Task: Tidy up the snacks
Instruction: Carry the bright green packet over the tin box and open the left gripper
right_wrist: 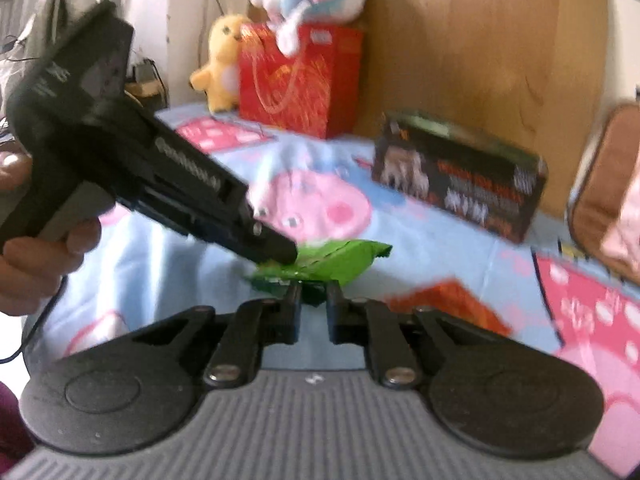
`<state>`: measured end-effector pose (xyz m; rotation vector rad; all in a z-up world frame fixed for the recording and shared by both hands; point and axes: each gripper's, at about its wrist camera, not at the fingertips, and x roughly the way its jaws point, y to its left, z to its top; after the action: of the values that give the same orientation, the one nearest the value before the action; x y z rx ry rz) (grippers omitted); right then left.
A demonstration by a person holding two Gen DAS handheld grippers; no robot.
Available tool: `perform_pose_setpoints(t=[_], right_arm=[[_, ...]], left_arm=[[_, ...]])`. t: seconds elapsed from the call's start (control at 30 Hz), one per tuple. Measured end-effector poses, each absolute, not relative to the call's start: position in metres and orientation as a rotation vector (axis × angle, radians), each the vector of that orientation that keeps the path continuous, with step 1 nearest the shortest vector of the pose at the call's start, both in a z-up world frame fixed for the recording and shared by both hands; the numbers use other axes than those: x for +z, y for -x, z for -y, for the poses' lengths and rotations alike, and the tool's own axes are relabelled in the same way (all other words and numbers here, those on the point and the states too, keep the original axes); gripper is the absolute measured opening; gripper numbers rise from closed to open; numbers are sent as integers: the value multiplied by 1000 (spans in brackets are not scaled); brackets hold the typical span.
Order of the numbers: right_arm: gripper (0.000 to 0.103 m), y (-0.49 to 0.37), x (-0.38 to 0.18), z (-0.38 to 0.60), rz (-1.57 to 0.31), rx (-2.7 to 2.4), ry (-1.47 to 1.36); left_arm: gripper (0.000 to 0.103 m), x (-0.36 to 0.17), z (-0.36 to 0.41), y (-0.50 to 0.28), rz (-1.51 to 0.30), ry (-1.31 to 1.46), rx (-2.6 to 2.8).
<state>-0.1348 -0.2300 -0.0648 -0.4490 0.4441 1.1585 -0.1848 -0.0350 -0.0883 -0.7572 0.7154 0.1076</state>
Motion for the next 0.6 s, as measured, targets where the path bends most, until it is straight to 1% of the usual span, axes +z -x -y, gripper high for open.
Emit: perform_pose_setpoints(t=[0.07,0.1,0.23,0.27,0.33,0.37,0.4,0.43,0.5,0.53,0.57,0.6], right_arm=[[15,138,-61,221,-390,1154,467],[15,136,-60,216,-371,1161,474],[16,138,-54,187,-338,1264,462],[16,140,-54,179,-337,1284,464],[22,145,-57,166,-329,1312,485],[32,146,-58,163,-328,1314,488],[36,145,-57,163,-323,1315,473],[37,143,-56,166,-325,1315,450],[46,137,-54,174,-344,1312,404],[49,133,-55,178,-368,1305,386],[54,129,-59,180,-410,1298,380],[55,127,-63,179,-449,1290,377]], left_arm=[[18,-91,30,189,-724,769,119],[17,-92,28,192,-724,778,117],[18,-88,17,209,-717,786,178],[23,-86,12,215,-715,778,211],[24,-81,1,230,-696,788,261],[26,-79,-3,237,-686,793,281],[28,-77,-7,243,-674,798,297],[30,-75,-10,248,-662,804,312],[33,-73,-16,250,-648,807,325],[37,-72,-18,247,-645,805,325],[39,-73,-18,243,-648,804,323],[40,-74,-19,237,-654,803,320]])
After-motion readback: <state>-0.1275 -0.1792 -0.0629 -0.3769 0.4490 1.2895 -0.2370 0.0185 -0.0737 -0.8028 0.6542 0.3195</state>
